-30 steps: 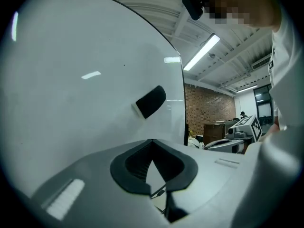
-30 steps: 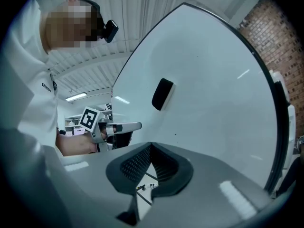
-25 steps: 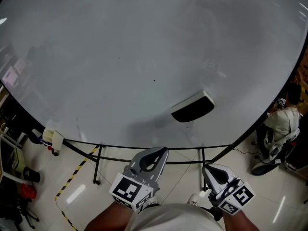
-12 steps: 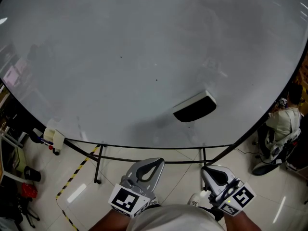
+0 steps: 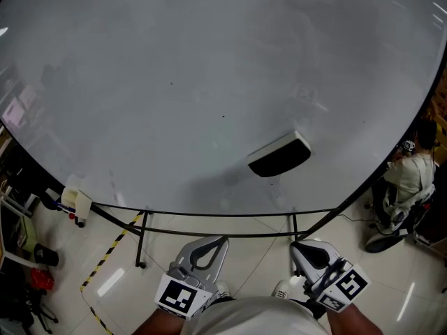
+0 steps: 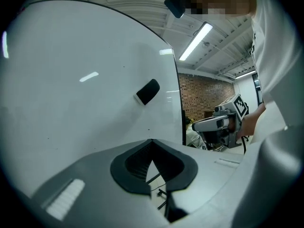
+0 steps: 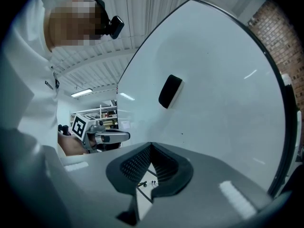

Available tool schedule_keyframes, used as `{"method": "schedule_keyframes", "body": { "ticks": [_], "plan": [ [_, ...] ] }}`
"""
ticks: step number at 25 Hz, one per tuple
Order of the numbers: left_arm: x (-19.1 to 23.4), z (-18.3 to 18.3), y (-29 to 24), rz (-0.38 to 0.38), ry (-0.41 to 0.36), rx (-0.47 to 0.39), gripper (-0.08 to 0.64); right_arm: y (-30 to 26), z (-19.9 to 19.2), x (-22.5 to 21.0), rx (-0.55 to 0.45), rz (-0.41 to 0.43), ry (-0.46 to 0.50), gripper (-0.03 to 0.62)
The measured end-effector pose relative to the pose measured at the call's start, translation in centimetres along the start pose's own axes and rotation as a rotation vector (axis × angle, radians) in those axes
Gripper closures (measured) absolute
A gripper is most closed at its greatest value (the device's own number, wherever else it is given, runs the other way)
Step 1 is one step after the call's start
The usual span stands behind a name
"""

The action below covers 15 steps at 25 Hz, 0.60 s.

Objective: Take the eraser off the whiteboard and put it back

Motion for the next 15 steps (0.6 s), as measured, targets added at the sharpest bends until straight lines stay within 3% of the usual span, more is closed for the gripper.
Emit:
{"method": "schedule_keyframes", "body": {
  "ticks": [3, 9, 15],
  "plan": [
    [-0.11, 0.32, 0.03, -0.01, -0.017, -0.001, 0.545, 0.03, -0.11, 0.07, 0.0, -0.005, 0.001, 0.591],
    [-0.26, -0.06, -0.27, -0.017, 0.05, -0.014, 0.545, -0.21, -0.17, 0.13, -0.005, -0.009, -0.007, 0.591],
    [0.36, -0.14, -0.32, -0.016, 0.019, -0.001, 0.545, -0.7, -0.19, 0.24, -0.001, -0.022, 0.021, 0.591]
  ]
}}
Point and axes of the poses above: the fingertips, and each gripper's own axes: y backward along the fingers, x to its left, z out of its top, the point moved 3 cm from there along y, backward along the fingers, and after that the axes turned 11 degrees about -y, right-handed, at the moved point
